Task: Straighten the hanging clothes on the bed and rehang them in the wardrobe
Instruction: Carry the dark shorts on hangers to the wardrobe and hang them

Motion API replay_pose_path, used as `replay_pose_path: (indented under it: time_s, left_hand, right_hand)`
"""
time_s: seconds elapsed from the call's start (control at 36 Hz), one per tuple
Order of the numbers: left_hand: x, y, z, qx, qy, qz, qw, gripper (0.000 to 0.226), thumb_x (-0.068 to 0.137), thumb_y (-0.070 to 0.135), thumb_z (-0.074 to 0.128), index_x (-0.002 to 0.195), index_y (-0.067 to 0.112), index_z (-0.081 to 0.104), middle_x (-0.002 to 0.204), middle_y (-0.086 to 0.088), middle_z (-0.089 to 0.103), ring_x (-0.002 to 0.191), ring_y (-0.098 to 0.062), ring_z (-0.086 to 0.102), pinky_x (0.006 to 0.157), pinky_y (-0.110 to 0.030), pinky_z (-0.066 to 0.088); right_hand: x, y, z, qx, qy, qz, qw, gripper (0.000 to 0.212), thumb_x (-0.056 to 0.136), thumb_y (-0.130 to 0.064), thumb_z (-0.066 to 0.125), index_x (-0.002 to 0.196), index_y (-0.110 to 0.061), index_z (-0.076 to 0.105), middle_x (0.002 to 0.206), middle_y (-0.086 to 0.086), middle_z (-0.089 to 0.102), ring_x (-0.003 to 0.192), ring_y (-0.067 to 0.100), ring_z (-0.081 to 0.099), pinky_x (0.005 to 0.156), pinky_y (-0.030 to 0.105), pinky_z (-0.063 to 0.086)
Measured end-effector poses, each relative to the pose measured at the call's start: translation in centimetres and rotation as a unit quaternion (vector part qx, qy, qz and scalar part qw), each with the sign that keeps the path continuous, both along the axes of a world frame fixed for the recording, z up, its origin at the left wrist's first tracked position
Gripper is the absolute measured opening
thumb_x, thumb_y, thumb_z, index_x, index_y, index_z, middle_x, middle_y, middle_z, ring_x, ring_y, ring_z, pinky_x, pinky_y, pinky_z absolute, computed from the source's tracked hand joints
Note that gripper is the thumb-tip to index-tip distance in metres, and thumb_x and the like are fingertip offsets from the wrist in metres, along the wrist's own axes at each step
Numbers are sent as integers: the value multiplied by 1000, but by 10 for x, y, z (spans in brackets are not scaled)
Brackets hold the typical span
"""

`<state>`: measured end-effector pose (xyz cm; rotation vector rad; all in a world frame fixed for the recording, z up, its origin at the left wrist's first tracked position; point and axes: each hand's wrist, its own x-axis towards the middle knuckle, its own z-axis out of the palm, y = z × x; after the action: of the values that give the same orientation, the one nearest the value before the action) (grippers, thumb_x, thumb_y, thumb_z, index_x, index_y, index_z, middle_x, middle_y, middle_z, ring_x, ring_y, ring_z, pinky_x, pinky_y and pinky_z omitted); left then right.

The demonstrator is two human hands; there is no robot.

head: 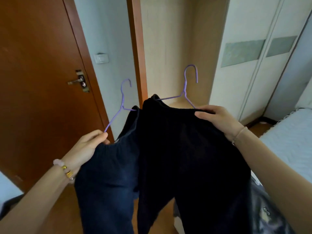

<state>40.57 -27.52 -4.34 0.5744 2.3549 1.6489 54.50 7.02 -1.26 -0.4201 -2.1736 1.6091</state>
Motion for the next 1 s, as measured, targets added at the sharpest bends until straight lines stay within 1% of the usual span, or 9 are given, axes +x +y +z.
replay_pose_path:
  time_s: [0.11,0.22,0.33,0.42,0.56,0.61,0.78,0.92,1.0]
  left_hand:
    - [-49,25,18,-43,65,-51,996,33,95,24,47,74,1,56,50,15,59,57,-4,49,63,-26,33]
    - [-93,51,23,-74,92,-102,988,34,94,25,50,63,15,58,57,16,62,55,6,50,68,-26,34]
    - [-132,86,22,-88,101,-132,982,34,92,29,53,59,21,60,62,13,63,63,-2,52,73,-28,35]
    - [-161,119,21,-57,85,-139,985,32,77,45,55,56,21,59,60,6,59,68,-14,51,73,-30,34]
    - [-213,185,15,-21,62,-133,989,32,93,18,52,62,9,56,54,6,58,62,-11,52,62,-19,37]
    - [-234,208,16,-12,54,-127,990,31,93,18,51,64,7,56,52,6,57,63,-14,51,64,-25,36]
    - [-288,263,38,35,56,-113,991,42,94,20,48,53,21,57,55,6,57,61,-15,49,64,-29,34]
    - [-315,307,63,77,61,-107,989,42,93,21,51,51,20,55,53,6,55,57,-12,49,61,-30,33]
    - [-332,334,73,92,55,-103,989,40,88,26,57,49,21,59,52,6,57,64,-17,52,66,-31,36]
  right_hand:
    - [-43,11,16,-20,23,-32,999,10,83,-17,67,89,-24,72,87,-1,71,79,12,65,79,24,52]
    - [-74,30,16,-37,27,-81,996,8,83,-18,68,85,-24,72,87,3,71,81,17,65,81,30,52]
    - [-99,59,11,-26,21,-123,992,9,83,-19,68,91,-20,72,93,6,71,85,20,65,82,31,52]
    - [-121,88,11,-22,17,-136,990,12,83,-19,68,94,-18,71,94,7,71,86,20,66,81,31,54]
    - [-175,141,12,-4,31,-141,990,7,83,-18,68,82,-24,70,85,-1,70,68,2,65,56,7,49]
    - [-198,160,15,8,32,-137,990,7,84,-18,66,83,-24,70,83,-4,69,61,-5,63,52,3,45]
    - [-263,208,26,-1,14,-115,993,8,85,-18,65,91,-20,69,86,-3,68,73,5,62,51,3,44]
    - [-299,235,31,-9,24,-109,994,8,86,-18,63,91,-21,70,89,-1,69,75,7,62,52,2,44]
    - [-311,251,34,-12,27,-111,993,11,87,-22,63,94,-22,70,92,-2,70,81,9,64,56,8,44]
